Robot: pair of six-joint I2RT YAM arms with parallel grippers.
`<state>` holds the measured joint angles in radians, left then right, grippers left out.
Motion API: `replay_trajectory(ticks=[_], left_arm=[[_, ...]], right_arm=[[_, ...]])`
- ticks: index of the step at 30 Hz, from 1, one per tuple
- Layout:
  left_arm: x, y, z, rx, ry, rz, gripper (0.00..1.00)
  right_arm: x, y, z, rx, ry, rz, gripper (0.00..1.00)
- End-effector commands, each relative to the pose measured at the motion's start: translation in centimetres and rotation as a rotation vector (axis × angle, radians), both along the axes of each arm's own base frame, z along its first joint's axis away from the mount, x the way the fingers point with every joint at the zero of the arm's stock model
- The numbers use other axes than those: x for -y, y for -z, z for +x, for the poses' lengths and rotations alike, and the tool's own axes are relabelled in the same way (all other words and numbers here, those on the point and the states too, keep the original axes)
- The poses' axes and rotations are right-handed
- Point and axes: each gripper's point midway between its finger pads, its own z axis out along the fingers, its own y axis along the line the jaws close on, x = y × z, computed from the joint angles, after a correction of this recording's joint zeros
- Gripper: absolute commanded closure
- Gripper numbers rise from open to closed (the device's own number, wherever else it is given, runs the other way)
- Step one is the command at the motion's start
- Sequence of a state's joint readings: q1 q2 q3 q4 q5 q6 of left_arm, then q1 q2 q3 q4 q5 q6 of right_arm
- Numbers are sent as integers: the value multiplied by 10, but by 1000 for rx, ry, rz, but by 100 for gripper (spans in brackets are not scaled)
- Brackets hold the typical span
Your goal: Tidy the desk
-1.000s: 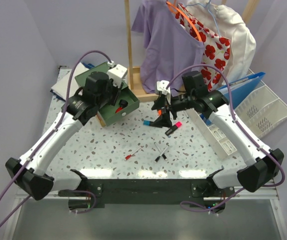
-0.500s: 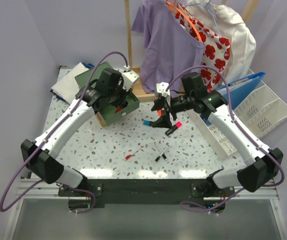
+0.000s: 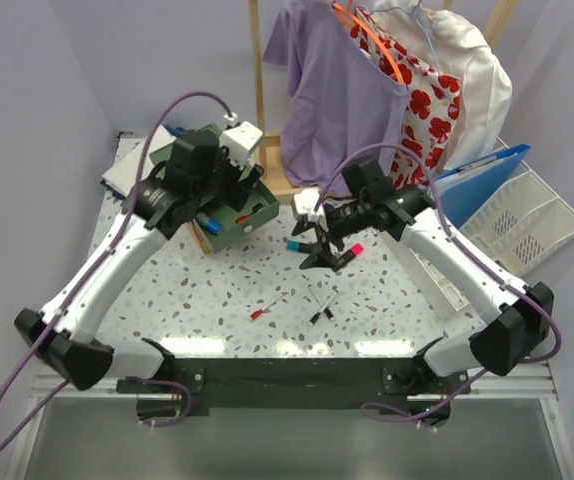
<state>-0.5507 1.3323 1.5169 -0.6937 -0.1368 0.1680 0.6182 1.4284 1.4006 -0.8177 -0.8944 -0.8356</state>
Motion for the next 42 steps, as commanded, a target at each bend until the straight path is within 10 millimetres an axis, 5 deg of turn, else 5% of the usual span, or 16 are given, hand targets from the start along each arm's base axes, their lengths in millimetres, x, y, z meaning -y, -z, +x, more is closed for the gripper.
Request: replay_trajectory(ticks=[1, 3, 7, 11, 20, 27, 35, 42], left_arm=[[-31, -43, -21, 151, -134, -244, 12], [-54, -28, -23, 130, -232, -346, 12], [-99, -27, -42, 191, -404, -523, 0], [-106, -6, -35, 143, -472, -579, 0], [-136, 37, 8, -28, -642, -748, 6], [-130, 66, 28, -137, -642, -772, 29], [-122, 83, 35, -195, -584, -745, 56], [-120, 95, 35, -226, -568, -716, 61]], right_arm=[[-19, 21, -17, 263, -244, -129, 27], [-27, 27, -19, 278, -281, -163, 34], [-56, 29, -6, 278, -301, -196, 81], [-75, 34, 15, 311, -265, -200, 97], [-93, 62, 52, 383, -219, -281, 100], [-103, 72, 67, 404, -206, -296, 100], [-113, 64, 91, 476, -138, -295, 100], [-139, 47, 139, 522, 83, -246, 100]])
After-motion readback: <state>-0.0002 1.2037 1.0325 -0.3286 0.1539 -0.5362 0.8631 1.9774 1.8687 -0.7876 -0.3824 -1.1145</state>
